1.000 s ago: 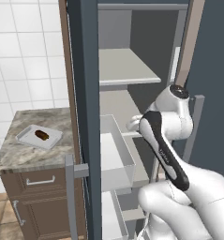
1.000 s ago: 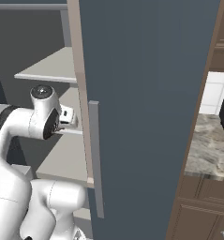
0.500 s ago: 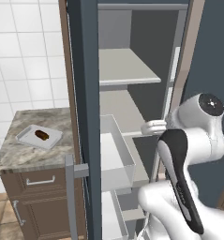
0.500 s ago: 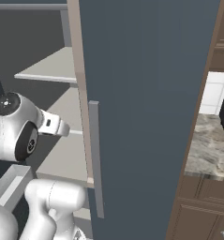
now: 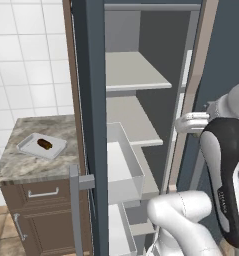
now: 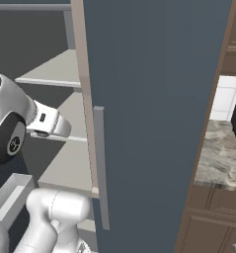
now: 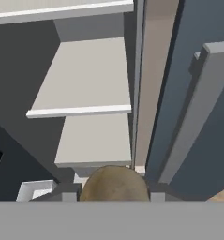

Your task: Take the sweet potato and garlic out of the freezer and place them in the tupperware container on the counter. Then put the tupperware containing the vegetables back in the freezer.

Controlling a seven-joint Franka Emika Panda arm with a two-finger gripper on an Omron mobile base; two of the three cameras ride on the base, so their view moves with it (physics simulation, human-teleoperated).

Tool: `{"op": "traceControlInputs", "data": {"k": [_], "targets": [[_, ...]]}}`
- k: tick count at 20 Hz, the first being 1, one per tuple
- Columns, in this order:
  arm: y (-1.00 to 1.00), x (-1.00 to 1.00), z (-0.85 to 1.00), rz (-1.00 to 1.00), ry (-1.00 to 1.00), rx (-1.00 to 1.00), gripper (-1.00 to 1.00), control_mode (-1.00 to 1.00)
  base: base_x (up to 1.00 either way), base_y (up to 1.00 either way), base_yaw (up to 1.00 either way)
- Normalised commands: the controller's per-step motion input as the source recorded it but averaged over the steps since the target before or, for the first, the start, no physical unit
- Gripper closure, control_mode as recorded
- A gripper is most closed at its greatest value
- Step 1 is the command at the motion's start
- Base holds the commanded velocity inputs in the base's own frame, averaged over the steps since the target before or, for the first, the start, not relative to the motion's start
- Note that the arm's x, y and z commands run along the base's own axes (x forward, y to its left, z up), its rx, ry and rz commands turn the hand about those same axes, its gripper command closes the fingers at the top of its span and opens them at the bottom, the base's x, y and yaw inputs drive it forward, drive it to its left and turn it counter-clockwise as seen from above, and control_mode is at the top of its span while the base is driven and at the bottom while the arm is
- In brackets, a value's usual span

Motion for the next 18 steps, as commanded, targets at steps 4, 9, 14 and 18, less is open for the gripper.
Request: {"op": "traceControlInputs", "data": {"k": [4, 9, 14, 18], "targets": [[-0.03, -0.45, 0.19, 0.0, 0.02, 0.0, 1.0, -1.0, 0.0, 0.0, 0.0], [0.0, -0.37, 0.01, 0.0, 0.0, 0.0, 1.0, -1.0, 0.0, 0.0, 0.0], [0.0, 0.0, 0.0, 0.0, 0.0, 0.0, 1.0, -1.0, 0.0, 0.0, 0.0], [0.0, 0.0, 0.0, 0.0, 0.0, 0.0, 1.0, -1.0, 0.0, 0.0, 0.0]]}}
